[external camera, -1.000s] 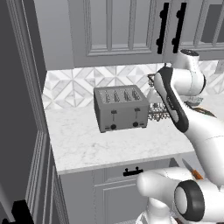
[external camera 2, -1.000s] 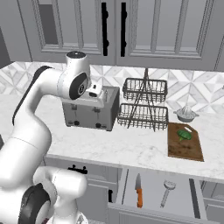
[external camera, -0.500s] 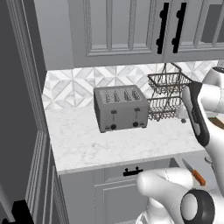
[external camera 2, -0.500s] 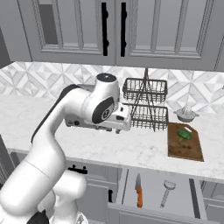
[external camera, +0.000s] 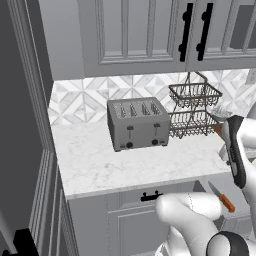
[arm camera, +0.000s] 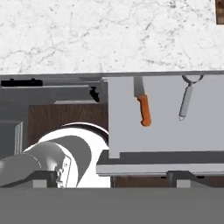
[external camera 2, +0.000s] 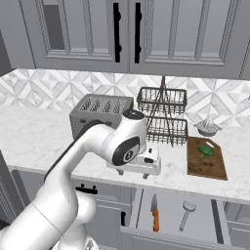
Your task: Place the appropriate cutting tool for cutting the broccoli skin on the cutting board.
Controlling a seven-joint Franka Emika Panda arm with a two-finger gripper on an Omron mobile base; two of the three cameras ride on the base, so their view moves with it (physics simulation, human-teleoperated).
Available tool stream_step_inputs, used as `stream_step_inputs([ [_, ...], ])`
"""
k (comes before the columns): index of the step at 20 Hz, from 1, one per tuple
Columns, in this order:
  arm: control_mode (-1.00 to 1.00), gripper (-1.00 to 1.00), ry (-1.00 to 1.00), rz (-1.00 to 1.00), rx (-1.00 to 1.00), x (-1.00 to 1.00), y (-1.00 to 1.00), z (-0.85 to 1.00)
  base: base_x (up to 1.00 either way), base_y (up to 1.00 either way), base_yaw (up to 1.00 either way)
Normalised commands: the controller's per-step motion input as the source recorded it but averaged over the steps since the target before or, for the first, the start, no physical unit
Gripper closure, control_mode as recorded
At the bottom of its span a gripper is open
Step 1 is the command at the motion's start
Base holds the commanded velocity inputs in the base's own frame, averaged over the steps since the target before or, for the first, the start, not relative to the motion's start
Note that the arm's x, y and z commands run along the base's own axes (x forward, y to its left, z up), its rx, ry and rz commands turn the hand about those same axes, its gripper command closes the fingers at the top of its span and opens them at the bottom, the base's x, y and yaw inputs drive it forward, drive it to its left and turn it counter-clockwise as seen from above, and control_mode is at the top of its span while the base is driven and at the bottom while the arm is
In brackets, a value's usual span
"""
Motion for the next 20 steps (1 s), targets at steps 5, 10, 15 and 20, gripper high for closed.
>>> stream_step_inputs([
  [5, -1.00, -1.00, 0.07, 0.00, -0.03, -0.40, -0.25, -0.46, 0.00, 0.00, 0.00],
  [10, -1.00, -1.00, 0.08, 0.00, 0.00, -0.03, -0.41, -0.41, 0.00, 0.00, 0.00],
  [15, -1.00, -1.00, 0.20, 0.01, 0.00, 0.06, -0.31, -0.36, 0.00, 0.00, 0.00],
  [20, -1.00, -1.00, 0.20, 0.00, 0.00, 0.08, -0.25, -0.42, 0.00, 0.00, 0.00],
])
